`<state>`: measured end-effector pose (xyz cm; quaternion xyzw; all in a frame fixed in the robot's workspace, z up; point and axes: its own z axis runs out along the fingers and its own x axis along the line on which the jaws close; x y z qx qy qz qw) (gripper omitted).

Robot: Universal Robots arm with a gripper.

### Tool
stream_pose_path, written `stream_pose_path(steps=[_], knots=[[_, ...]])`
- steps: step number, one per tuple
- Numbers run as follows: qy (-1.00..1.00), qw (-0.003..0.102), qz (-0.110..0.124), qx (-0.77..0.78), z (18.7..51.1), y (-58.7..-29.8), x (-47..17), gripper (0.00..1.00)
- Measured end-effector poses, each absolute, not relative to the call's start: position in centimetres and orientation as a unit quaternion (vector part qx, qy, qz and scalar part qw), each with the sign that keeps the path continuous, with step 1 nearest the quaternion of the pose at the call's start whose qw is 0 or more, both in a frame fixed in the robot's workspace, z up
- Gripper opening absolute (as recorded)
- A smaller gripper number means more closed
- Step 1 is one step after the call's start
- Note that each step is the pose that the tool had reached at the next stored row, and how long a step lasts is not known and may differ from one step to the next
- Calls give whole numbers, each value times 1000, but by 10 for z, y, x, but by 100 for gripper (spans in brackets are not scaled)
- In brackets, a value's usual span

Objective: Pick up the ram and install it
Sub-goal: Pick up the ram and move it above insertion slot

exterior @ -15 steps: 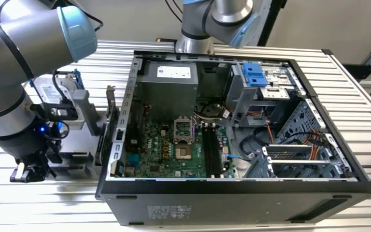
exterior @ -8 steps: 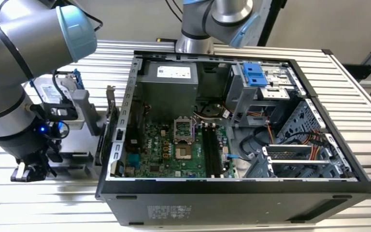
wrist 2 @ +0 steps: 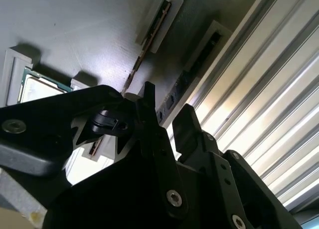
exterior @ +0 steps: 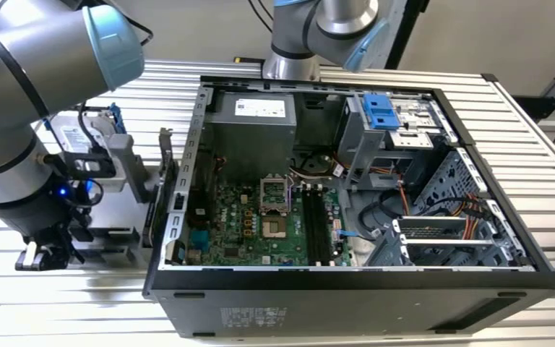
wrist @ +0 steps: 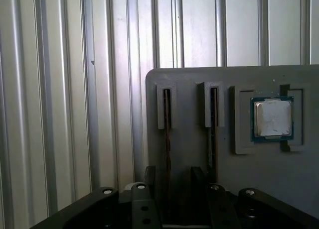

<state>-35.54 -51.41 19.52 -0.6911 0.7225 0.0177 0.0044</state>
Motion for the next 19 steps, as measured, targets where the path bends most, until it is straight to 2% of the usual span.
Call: stream_pose_path(steps=[19], knots=[[718, 3, 17, -696, 198, -514, -356, 100]])
